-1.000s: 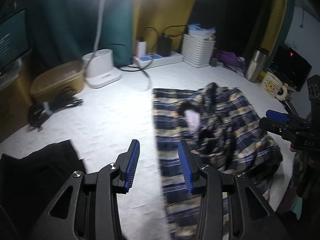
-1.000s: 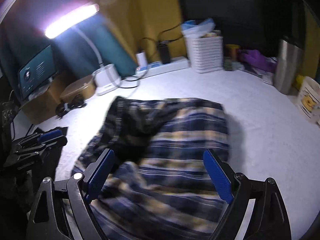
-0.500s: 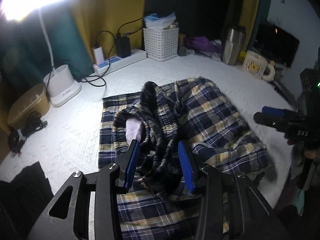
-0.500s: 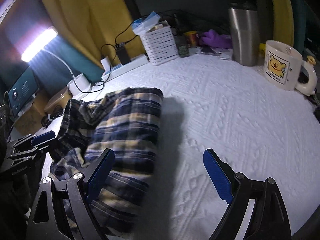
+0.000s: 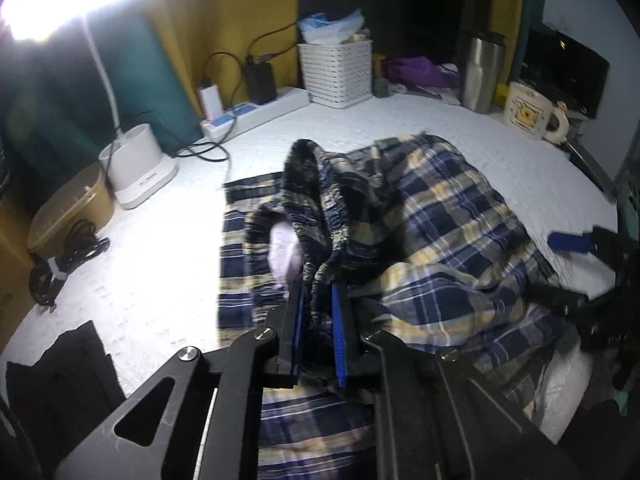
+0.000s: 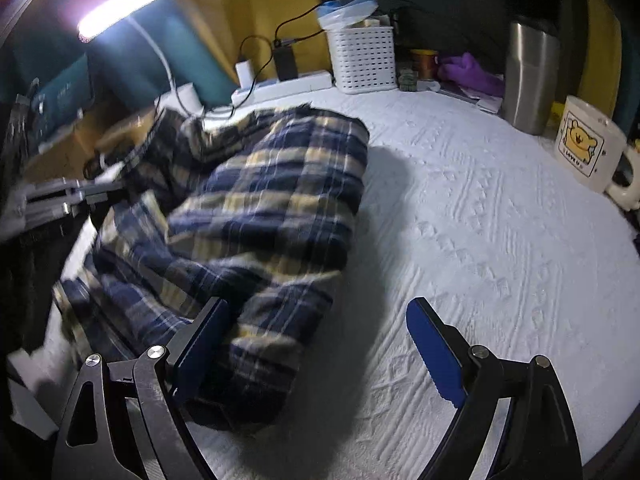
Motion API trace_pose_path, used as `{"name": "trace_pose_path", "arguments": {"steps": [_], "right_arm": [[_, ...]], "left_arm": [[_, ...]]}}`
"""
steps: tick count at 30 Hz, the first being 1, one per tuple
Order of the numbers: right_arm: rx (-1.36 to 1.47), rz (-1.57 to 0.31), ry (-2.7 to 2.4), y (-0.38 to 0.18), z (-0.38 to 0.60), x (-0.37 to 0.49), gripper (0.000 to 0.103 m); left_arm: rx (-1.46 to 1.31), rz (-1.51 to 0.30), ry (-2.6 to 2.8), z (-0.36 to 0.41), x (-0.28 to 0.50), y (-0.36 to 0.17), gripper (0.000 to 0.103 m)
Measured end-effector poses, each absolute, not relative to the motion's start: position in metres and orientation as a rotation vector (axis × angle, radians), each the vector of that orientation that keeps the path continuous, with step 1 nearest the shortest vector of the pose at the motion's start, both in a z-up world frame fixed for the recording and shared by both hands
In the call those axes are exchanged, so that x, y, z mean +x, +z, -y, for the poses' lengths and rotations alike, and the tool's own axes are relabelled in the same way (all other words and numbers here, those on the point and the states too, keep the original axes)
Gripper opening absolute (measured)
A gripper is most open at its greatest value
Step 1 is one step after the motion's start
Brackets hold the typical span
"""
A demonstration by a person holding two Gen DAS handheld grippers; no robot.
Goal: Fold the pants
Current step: 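Open the right tool and release the folded-over fabric onto the pants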
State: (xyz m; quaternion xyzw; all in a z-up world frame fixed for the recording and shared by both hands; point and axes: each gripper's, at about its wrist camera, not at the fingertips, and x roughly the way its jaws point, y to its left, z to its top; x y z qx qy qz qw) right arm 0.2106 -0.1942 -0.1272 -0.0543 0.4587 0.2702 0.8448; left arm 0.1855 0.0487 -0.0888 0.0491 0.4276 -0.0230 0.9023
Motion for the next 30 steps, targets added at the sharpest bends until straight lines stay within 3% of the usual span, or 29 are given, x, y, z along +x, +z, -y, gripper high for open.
{"name": "trace_pose_path", "arguments": {"steps": [19, 30], "right_arm": [[-0.154, -0.951, 0.533, -0.130, 0.208, 0.173, 0.091], [-0.057, -0.899, 0.518, -0.101, 0.232, 0.189, 0.091]], "left_arm": [[0.053, -0.872, -0.003, -0.074, 0.181, -0.098, 0.011], [0.071, -0.846, -0.014, -0.078, 0.174, -0.072, 0.014]]}}
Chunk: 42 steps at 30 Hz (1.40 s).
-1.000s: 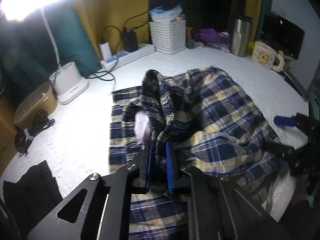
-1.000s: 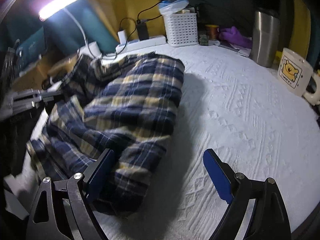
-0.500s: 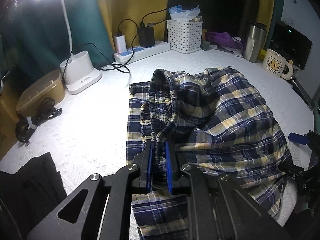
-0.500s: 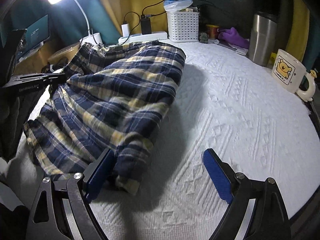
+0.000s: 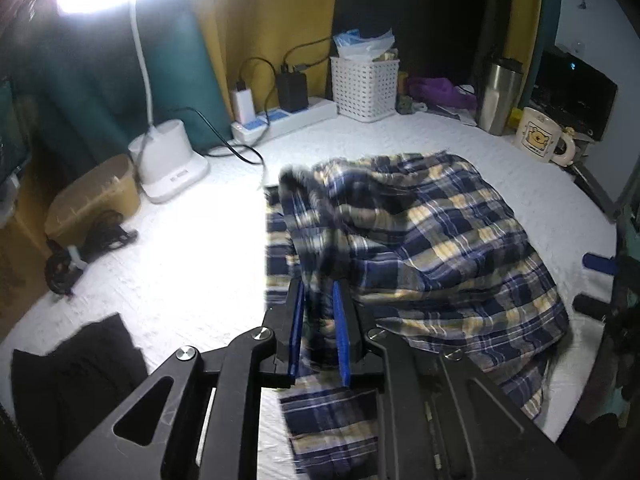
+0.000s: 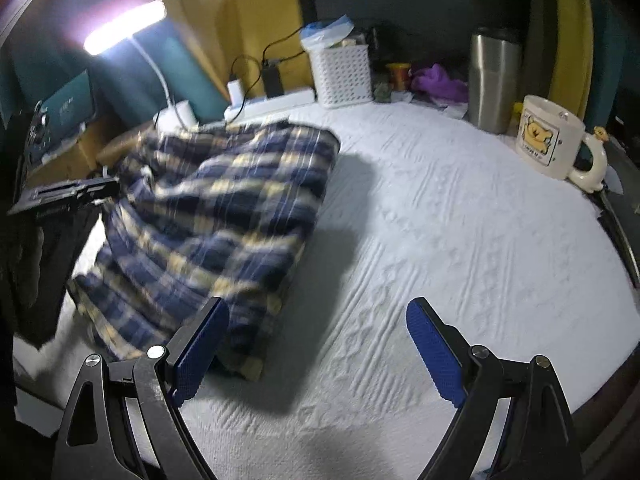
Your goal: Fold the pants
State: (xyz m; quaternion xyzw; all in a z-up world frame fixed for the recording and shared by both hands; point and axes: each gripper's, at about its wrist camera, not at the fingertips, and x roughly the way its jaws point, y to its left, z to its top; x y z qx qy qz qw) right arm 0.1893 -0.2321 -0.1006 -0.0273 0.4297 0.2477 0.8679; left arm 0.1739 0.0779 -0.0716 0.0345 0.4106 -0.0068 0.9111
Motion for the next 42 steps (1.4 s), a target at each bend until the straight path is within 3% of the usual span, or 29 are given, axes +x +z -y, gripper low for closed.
{"name": "trace_pose_path", "arguments": {"steps": [1, 3, 5, 6, 18, 27, 29, 42], "right_arm": [[-0.054, -0.895, 0.517, -0.099, 0.232, 0.193, 0.091], [-0.045, -0.892, 0.518, -0.096, 0.233, 0.201, 0.091], [-0.035, -0.890, 0.521, -0.095, 0.232, 0.211, 0.091], [-0.031, -0.892, 0.524, -0.095, 0.231, 0.216, 0.091], [-0.005, -0.899, 0.585, -0.097, 0.212, 0.278, 0.091], [0.010, -0.918, 0.626, -0.110, 0.187, 0.325, 0.064], [0.010, -0.919, 0.647, -0.113, 0.180, 0.333, 0.056], [0.097, -0.963, 0.683, -0.132, 0.167, 0.365, 0.014]], "left_arm": [[0.074, -0.841, -0.011, -0.079, 0.174, -0.069, 0.015], [0.064, -0.835, -0.011, -0.083, 0.177, -0.063, 0.026], [0.047, -0.816, -0.018, -0.087, 0.180, -0.058, 0.054], [0.045, -0.806, -0.024, -0.088, 0.183, -0.056, 0.055], [0.112, -0.870, -0.049, -0.092, 0.245, -0.082, 0.056], [0.128, -0.870, -0.121, -0.098, 0.260, -0.094, 0.055], [0.119, -0.873, -0.131, -0.100, 0.264, -0.098, 0.038], [0.134, -0.863, -0.132, -0.098, 0.279, -0.088, 0.022]]}}
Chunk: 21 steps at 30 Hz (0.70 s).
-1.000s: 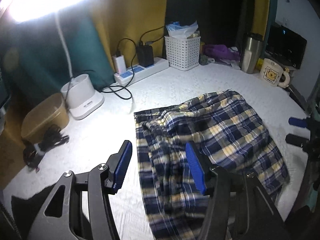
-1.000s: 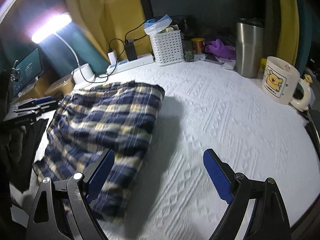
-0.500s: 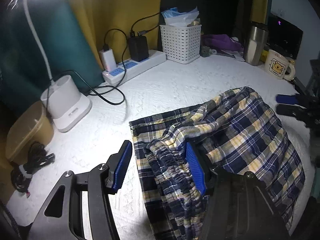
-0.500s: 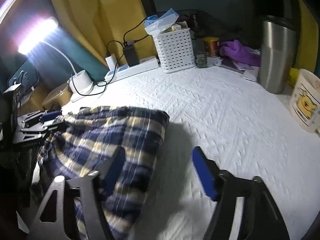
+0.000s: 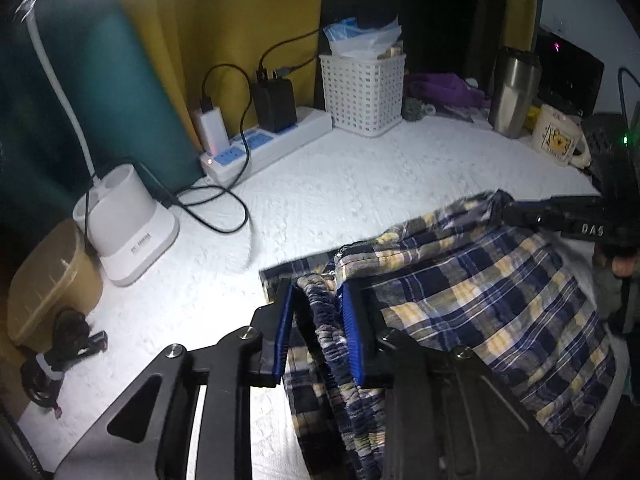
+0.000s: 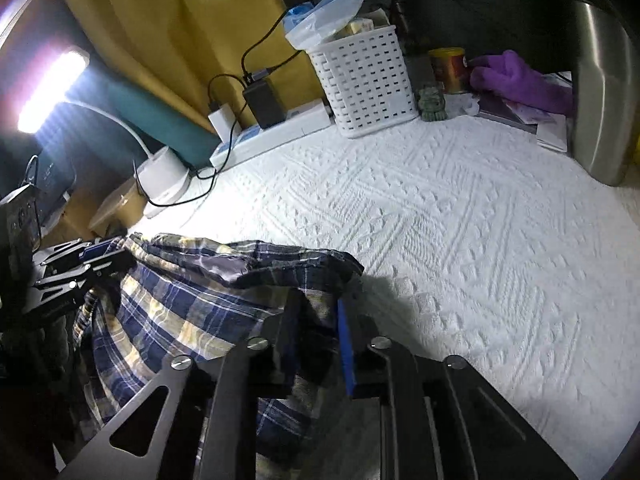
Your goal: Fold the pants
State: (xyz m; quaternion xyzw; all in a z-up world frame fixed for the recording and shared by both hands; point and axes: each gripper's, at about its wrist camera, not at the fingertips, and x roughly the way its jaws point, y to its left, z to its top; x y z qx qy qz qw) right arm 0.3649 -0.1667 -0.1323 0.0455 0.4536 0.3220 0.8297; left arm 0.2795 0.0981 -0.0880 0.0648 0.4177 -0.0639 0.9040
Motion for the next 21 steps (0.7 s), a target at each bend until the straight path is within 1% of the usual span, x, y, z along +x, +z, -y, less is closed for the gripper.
{"name": "trace_pose_path", "arguments": {"steps": [6, 11, 19, 21], "right_arm": [[0.117, -0.951, 0.633, -0.131, 0.168, 0.367, 0.012], [0.136, -0.973, 0.597, -0.145, 0.165, 0.374, 0.012], [0.146, -0.979, 0.562, -0.149, 0.161, 0.383, 0.012], [0.155, -0.982, 0.558, -0.150, 0.162, 0.384, 0.014]], "left_arm": [[0.136, -0.841, -0.143, -0.095, 0.285, -0.077, 0.021], [0.131, -0.891, -0.138, -0.099, 0.296, -0.098, 0.021], [0.119, -0.905, -0.149, -0.106, 0.297, -0.114, 0.022], [0.095, -0.909, -0.156, -0.110, 0.297, -0.119, 0.022]]}}
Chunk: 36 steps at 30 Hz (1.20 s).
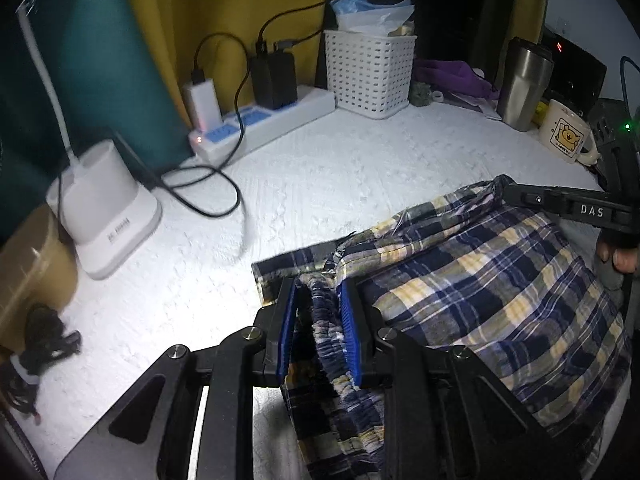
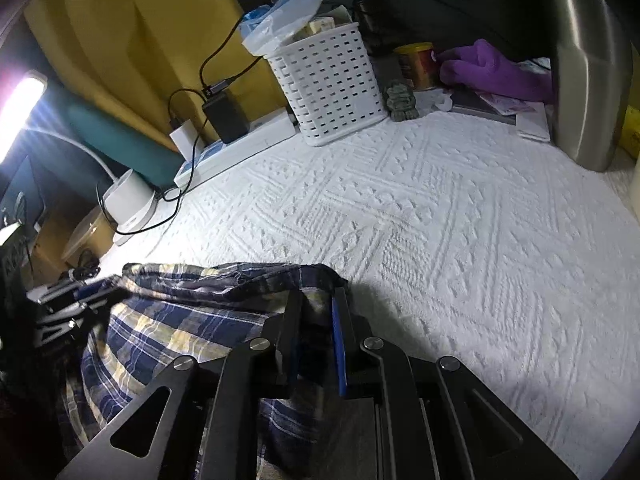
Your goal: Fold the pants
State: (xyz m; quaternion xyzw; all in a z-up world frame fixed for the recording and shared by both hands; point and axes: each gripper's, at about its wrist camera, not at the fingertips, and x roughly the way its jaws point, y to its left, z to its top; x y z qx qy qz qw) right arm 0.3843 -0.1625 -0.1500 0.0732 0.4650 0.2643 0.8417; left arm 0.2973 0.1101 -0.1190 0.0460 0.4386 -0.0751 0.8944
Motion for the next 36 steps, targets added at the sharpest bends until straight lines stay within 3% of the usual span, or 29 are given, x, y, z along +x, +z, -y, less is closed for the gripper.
{"name": "trace_pose_path", "arguments": {"steps": [2, 9, 11, 13, 19, 22, 24, 29, 32, 33, 35, 36], "right_arm": [[0.146, -0.984, 0.538, -0.150, 0.163, 0.384, 0.024], [0.120, -0.981, 0.486, -0.147, 0.164, 0.380, 0.034], [0.124, -0.972, 0.445, -0.143, 0.168, 0.377, 0.055], [0.154, -0.972, 0.412, -0.137, 0.176, 0.374, 0.060], [0.083, -0.918, 0.444, -0.108, 0.180, 0.350, 0.060], [0.054, -0.919, 0.487, -0.104, 0.175, 0.337, 0.060], [0.043, -0.935, 0.507, -0.109, 0.172, 0.331, 0.059], [0.013, -0.985, 0.522, -0.130, 0.162, 0.324, 0.044], [-0.019, -0.992, 0.513, -0.140, 0.159, 0.323, 0.042], [-0.026, -0.981, 0.514, -0.140, 0.159, 0.321, 0.041], [-0.045, -0.977, 0.510, -0.140, 0.159, 0.321, 0.040], [-0.057, -0.974, 0.499, -0.140, 0.160, 0.321, 0.040]], "left_arm": [[0.075, -0.909, -0.164, -0.114, 0.298, -0.120, 0.023], [-0.005, -0.916, -0.170, -0.123, 0.297, -0.114, 0.027], [-0.048, -0.906, -0.178, -0.127, 0.295, -0.103, 0.027], [-0.045, -0.881, -0.174, -0.127, 0.292, -0.093, 0.028], [-0.116, -0.875, -0.140, -0.138, 0.284, -0.083, 0.041], [-0.148, -0.849, -0.110, -0.144, 0.275, -0.076, 0.053], [-0.166, -0.841, -0.108, -0.145, 0.266, -0.071, 0.053], [-0.106, -0.903, -0.164, -0.123, 0.249, -0.081, 0.054], [-0.055, -0.948, -0.139, -0.118, 0.248, -0.098, 0.053], [-0.059, -0.951, -0.145, -0.119, 0.247, -0.102, 0.051], [-0.060, -0.964, -0.163, -0.121, 0.248, -0.109, 0.035], [-0.055, -0.973, -0.157, -0.122, 0.249, -0.112, 0.035]]}}
